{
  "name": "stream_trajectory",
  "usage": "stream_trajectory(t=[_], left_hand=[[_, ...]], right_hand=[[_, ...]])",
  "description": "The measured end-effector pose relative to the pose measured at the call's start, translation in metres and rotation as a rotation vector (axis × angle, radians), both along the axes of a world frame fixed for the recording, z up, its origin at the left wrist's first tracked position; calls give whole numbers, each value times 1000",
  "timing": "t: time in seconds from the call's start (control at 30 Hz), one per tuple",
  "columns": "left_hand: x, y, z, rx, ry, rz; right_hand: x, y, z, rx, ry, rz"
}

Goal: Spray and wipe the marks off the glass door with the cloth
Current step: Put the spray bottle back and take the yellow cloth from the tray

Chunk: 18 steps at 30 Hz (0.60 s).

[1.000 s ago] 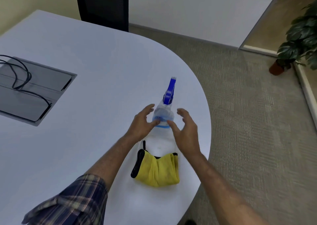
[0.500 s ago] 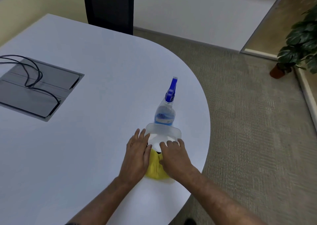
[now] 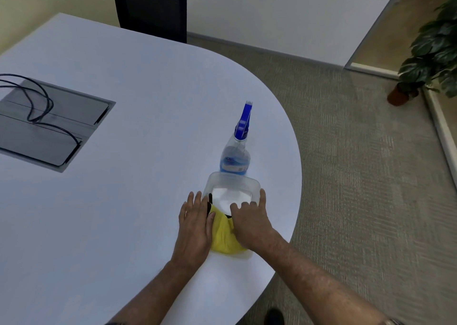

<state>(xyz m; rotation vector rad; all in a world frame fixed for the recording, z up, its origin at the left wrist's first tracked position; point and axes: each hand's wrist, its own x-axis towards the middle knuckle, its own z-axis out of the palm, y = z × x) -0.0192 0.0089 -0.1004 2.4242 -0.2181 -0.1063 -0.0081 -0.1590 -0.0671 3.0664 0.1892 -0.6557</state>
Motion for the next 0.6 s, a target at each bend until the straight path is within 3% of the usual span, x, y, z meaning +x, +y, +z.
stream_trajectory(t=[0.33, 0.6], left_hand=[[-1, -2, 1, 7, 17, 22], [-2, -4, -1, -57, 49, 80]], right_hand=[[1, 6, 6, 114, -74, -37], [-19, 2, 22, 364, -228, -91]])
